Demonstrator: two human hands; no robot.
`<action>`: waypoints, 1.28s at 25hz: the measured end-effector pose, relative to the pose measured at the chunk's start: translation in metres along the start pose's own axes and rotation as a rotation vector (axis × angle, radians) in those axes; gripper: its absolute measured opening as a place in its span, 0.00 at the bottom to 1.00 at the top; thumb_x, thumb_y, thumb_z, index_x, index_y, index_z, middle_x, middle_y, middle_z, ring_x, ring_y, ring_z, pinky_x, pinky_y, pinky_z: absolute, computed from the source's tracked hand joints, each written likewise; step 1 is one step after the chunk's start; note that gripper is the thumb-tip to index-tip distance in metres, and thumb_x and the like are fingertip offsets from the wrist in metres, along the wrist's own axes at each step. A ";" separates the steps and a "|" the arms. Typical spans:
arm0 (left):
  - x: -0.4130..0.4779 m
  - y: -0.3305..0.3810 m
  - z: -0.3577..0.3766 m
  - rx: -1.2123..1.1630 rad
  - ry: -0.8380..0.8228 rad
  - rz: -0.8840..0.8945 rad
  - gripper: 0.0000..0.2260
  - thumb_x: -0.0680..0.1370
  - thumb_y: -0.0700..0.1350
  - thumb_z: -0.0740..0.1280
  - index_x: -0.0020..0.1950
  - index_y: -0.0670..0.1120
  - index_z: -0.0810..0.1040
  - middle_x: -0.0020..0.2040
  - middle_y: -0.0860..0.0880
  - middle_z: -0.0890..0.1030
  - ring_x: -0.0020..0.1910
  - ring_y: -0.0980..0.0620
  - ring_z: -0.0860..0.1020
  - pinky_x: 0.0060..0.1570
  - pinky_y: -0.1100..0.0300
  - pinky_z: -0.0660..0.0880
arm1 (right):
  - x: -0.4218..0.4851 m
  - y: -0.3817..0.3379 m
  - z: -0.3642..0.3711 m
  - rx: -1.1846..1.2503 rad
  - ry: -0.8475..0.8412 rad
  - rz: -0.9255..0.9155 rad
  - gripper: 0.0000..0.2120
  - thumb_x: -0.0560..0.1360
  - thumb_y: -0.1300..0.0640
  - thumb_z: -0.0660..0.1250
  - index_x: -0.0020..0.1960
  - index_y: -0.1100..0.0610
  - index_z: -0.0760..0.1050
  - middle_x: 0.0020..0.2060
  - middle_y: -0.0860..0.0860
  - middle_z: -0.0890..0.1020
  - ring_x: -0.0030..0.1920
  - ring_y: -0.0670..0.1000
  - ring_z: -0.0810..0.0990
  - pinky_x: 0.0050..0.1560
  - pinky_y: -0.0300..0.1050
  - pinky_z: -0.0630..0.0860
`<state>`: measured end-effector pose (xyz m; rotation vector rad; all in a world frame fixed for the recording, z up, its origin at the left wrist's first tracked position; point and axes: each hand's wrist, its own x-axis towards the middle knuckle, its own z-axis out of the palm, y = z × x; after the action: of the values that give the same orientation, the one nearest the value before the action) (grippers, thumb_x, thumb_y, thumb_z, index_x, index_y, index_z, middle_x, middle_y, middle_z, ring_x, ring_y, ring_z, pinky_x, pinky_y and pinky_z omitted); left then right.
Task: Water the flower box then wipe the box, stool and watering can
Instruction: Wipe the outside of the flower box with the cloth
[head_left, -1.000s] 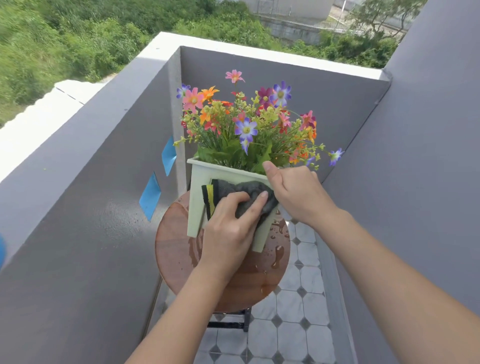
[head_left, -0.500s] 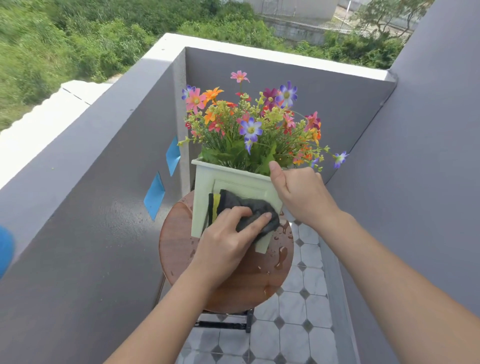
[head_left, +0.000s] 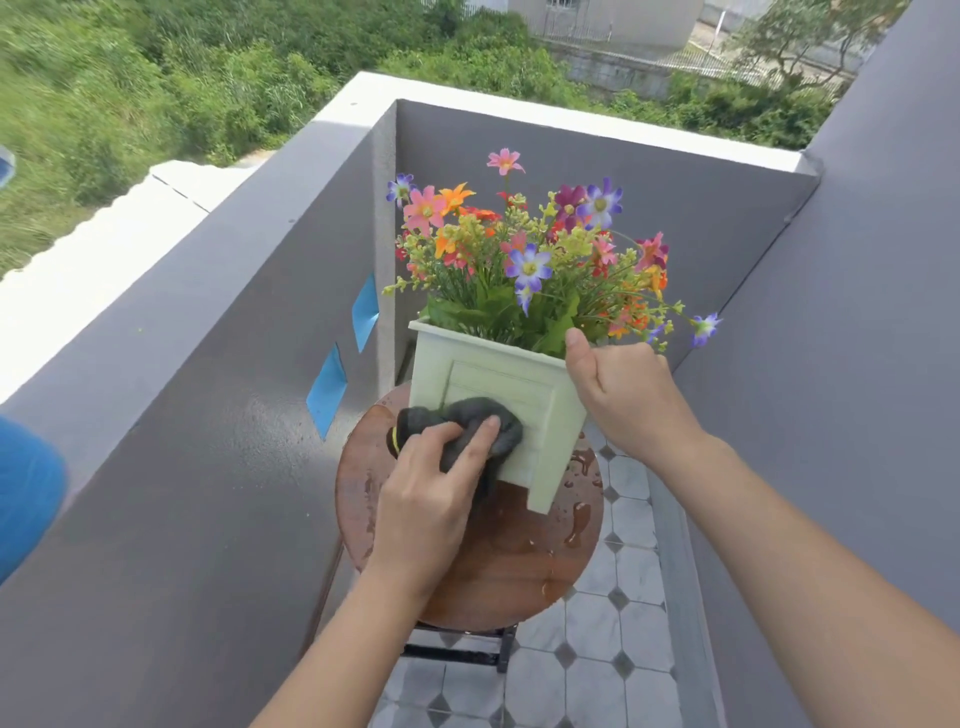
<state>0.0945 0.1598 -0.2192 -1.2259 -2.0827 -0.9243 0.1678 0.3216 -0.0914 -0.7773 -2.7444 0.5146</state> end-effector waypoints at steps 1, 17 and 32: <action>-0.018 0.000 0.000 0.007 -0.046 0.059 0.21 0.73 0.33 0.67 0.64 0.48 0.75 0.50 0.43 0.73 0.42 0.44 0.77 0.37 0.52 0.78 | 0.000 0.001 0.001 0.004 0.005 0.001 0.28 0.82 0.52 0.48 0.23 0.55 0.55 0.20 0.51 0.61 0.25 0.51 0.61 0.41 0.49 0.61; -0.025 -0.014 -0.029 -0.431 0.155 -0.611 0.06 0.76 0.41 0.66 0.48 0.48 0.83 0.39 0.52 0.77 0.38 0.63 0.73 0.40 0.71 0.69 | -0.009 0.011 0.014 0.025 0.042 -0.031 0.28 0.79 0.47 0.44 0.22 0.55 0.55 0.19 0.51 0.60 0.23 0.49 0.60 0.39 0.51 0.65; 0.085 -0.018 -0.042 -0.958 -0.418 -1.265 0.09 0.62 0.47 0.69 0.37 0.48 0.71 0.29 0.50 0.74 0.30 0.48 0.74 0.34 0.53 0.71 | -0.033 0.030 0.016 0.101 0.067 -0.077 0.29 0.63 0.31 0.62 0.32 0.59 0.69 0.30 0.49 0.71 0.34 0.52 0.72 0.33 0.47 0.65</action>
<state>0.0466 0.1647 -0.1362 -0.2249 -2.8269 -2.6018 0.2037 0.3237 -0.1226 -0.6494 -2.6519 0.5949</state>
